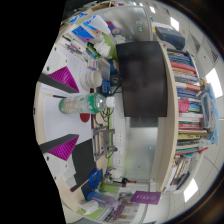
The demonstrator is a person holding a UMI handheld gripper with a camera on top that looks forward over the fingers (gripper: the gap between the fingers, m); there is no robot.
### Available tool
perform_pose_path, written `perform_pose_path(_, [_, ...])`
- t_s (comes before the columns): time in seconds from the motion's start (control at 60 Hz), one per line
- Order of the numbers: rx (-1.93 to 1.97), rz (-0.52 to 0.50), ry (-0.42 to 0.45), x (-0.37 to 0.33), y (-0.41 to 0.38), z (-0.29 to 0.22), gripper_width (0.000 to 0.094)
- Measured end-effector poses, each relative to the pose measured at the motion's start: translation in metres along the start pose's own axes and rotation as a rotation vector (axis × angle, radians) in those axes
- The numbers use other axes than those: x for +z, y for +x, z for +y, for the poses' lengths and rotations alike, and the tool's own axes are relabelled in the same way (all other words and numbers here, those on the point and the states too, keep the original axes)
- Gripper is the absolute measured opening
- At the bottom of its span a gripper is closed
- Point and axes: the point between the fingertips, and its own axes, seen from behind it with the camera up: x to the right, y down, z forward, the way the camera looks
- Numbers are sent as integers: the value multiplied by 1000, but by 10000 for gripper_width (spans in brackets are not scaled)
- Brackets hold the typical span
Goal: Pour water
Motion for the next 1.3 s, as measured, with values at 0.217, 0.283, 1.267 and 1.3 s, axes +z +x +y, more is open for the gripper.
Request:
perform_pose_path(0.217, [-36,25,14,81,-19,20,852])
perform_pose_path(0.283, [-50,35,2,96,-21,26,855])
perform_pose_path(1.267, [-601,156,-22,169,-7,-50,315])
perform_pose_path(1.3, [-704,162,-35,175,-5,-59,314])
